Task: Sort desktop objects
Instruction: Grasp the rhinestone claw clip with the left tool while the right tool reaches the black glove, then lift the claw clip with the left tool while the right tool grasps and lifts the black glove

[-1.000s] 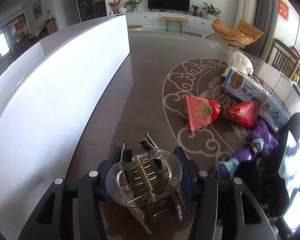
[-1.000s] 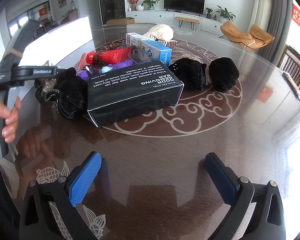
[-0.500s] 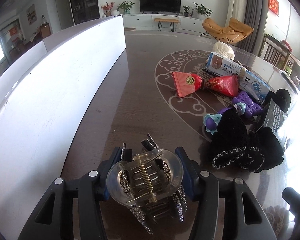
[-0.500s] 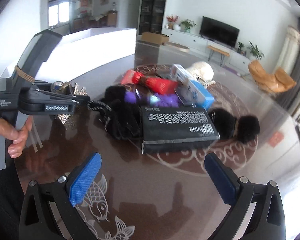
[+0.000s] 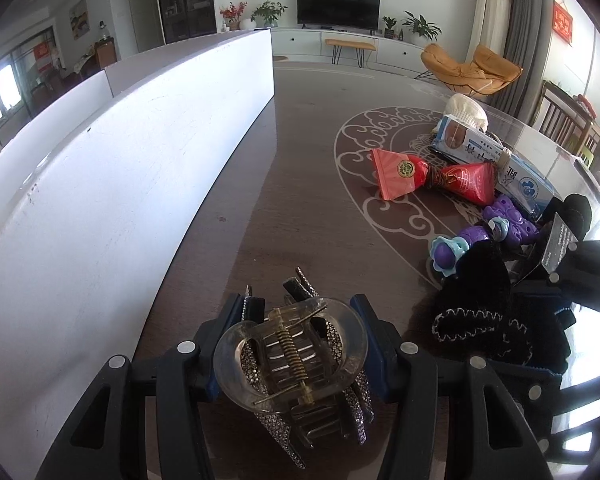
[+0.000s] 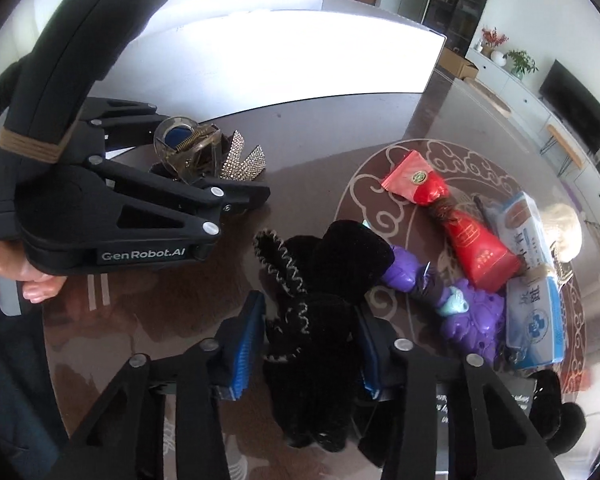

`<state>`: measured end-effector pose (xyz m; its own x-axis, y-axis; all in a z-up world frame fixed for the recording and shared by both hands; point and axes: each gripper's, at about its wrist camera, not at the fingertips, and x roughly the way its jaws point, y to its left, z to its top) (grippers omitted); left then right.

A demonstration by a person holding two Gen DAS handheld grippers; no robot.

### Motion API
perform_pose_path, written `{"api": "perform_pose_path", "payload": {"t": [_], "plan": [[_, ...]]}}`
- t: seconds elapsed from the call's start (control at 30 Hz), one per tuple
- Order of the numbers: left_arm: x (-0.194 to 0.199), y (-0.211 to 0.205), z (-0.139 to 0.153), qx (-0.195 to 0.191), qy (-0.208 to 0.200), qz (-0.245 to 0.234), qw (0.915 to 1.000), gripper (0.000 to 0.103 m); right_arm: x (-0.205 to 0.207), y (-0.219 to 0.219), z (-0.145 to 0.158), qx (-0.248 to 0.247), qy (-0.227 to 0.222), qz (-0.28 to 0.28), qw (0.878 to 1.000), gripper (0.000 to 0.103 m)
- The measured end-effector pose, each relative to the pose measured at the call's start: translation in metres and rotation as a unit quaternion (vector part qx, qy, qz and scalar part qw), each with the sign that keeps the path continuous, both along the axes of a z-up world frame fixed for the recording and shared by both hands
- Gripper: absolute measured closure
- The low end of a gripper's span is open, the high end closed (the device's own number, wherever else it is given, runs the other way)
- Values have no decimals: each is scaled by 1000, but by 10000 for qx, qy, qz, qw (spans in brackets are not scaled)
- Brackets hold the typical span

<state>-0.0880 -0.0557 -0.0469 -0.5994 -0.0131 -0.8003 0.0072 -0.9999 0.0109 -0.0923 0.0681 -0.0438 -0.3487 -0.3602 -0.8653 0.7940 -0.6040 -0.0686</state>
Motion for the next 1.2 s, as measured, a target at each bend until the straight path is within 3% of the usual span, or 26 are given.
{"api": "perform_pose_path", "payload": {"t": [0.17, 0.27, 0.37, 0.4, 0.43, 0.47, 0.5, 0.53, 0.57, 0.77, 0.83, 0.87, 1.07, 1.1, 1.17, 1.2], "plan": [[5, 12, 0, 52, -19, -398, 9992, 49, 43, 37, -1, -563, -418, -505, 9963, 64], [11, 34, 0, 37, -25, -989, 9951, 49, 71, 85, 0, -732, -372, -1380, 9870, 64], [19, 54, 1, 17, -23, -1517, 9884, 48, 88, 142, -1, -699, -260, -2466, 9662, 63], [20, 59, 1, -15, -25, -1577, 9875, 45, 88, 155, -2, -677, -275, -2711, 9598, 62], [20, 60, 0, 8, -57, -1589, 9873, 33, 84, 166, -1, -671, -337, -2878, 9547, 61], [19, 60, -1, 23, -124, -1563, 9876, 23, 83, 175, -3, -706, -448, -2963, 9514, 52], [18, 60, -3, -28, -211, -1471, 9889, 7, 78, 178, 0, -744, -471, -3003, 9498, 36], [17, 57, -4, -33, -250, -1367, 9903, 4, 76, 179, 1, -715, -479, -3041, 9487, 28], [15, 53, -5, 7, -285, -1281, 9914, 4, 72, 179, 2, -671, -472, -3059, 9485, 18], [13, 31, -3, 255, -369, -802, 9958, 4, 53, 175, 1, -321, -996, -3065, 9461, 12], [14, 36, -5, 99, -401, -837, 9956, 4, 47, 169, -2, -164, -1178, -3076, 9441, 8], [15, 42, -6, -33, -422, -892, 9951, 3, 45, 166, -4, -80, -1270, -3048, 9439, 0], [24, 52, -6, -47, -478, -1217, 9914, 4, 35, 152, -16, 734, -1588, -2811, 9436, 0], [26, 53, -5, -44, -485, -1236, 9911, 7, 32, 152, -17, 783, -1642, -2798, 9427, 0], [32, 56, -2, -31, -437, -1348, 9899, 25, 26, 149, -19, 952, -1827, -2690, 9409, 0], [37, 59, 1, -60, -393, -1393, 9894, 45, 22, 149, -20, 1006, -1922, -2640, 9398, 3]]}}
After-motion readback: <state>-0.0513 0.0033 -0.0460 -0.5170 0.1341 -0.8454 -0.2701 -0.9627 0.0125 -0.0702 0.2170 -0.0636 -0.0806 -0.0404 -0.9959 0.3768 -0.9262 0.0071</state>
